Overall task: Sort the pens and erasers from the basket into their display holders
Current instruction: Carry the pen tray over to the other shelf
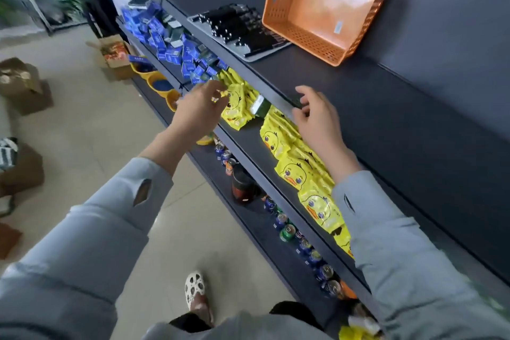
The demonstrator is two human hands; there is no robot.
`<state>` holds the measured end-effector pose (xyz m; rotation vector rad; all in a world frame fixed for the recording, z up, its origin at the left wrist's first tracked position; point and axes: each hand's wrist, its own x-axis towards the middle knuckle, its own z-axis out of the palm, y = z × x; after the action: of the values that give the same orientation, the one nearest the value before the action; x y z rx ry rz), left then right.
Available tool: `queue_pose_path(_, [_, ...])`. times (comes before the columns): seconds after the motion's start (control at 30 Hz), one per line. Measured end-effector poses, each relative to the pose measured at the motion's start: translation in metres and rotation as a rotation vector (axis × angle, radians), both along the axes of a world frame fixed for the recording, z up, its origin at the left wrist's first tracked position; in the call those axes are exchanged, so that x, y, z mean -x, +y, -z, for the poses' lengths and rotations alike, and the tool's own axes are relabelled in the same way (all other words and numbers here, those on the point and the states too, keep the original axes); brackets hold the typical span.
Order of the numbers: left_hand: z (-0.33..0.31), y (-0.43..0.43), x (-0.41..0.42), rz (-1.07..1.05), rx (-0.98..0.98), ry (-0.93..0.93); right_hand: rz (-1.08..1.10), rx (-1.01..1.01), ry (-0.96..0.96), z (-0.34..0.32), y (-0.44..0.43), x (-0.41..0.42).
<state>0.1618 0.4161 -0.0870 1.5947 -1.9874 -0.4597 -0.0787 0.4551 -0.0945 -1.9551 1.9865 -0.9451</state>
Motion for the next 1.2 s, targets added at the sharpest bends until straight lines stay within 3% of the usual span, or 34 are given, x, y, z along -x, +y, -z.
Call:
queue_pose_path(0.4, [-0.026, -0.24, -0.04, 0.175, 0.174, -0.054, 0.44, -0.194, -0.015, -0.006, -0.169, -0.038])
queue_pose_path(0.53, [-0.026, -0.322, -0.036, 0.155, 0.222, -0.151, 0.551, -0.208, 0.085, 0.002, -0.217, -0.045])
queue_pose_path(0.73, [-0.016, -0.407, -0.027, 0.141, -0.151, -0.402, 0.726, -0.292, 0.217, 0.007, -0.264, -0.06])
queue_pose_path(1.03, [-0.02, -0.451, -0.017, 0.277, -0.319, -0.416, 0.96, -0.466, 0.202, -0.006, -0.288, -0.078])
queue_pose_path(1.2, [-0.027, -0.456, -0.022, 0.383, -0.33, -0.432, 1.125, -0.424, 0.075, -0.012, -0.298, -0.102])
